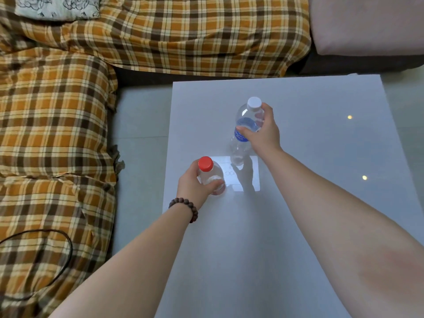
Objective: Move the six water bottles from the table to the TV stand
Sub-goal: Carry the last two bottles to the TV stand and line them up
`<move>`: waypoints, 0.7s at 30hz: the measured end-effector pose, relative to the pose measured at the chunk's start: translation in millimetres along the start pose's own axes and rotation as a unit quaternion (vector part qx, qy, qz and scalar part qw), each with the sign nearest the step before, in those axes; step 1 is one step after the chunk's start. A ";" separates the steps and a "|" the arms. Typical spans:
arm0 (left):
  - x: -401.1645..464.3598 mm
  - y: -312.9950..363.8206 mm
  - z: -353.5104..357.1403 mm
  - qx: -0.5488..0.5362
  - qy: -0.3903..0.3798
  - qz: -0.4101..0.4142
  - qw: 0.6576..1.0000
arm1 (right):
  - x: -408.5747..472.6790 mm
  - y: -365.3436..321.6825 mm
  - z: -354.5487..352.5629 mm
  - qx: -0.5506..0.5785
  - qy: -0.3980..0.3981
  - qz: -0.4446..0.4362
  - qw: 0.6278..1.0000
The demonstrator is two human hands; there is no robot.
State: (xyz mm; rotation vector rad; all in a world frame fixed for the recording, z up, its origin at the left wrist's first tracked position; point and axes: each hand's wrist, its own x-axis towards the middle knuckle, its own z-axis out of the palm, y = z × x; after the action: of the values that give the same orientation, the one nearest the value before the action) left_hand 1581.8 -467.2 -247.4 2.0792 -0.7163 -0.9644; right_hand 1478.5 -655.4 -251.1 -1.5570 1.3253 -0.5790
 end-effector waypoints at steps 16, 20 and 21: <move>-106.4 115.6 -23.2 -0.021 -0.071 0.119 0.990 | -232.7 -25.3 -145.8 0.035 0.123 0.061 0.990; -137.5 139.3 -3.9 -0.013 -0.138 0.166 0.976 | -286.3 -19.3 -168.6 0.050 0.195 0.082 0.976; -145.0 142.8 2.6 -0.008 -0.158 0.174 0.972 | -298.6 -17.0 -172.6 0.056 0.213 0.087 0.971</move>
State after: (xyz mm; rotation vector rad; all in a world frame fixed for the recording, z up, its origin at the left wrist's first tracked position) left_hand 1472.4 -447.1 -77.0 1.7231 -1.1869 -1.1005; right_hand 1254.7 -441.9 -97.5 -1.2477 1.6987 -0.8949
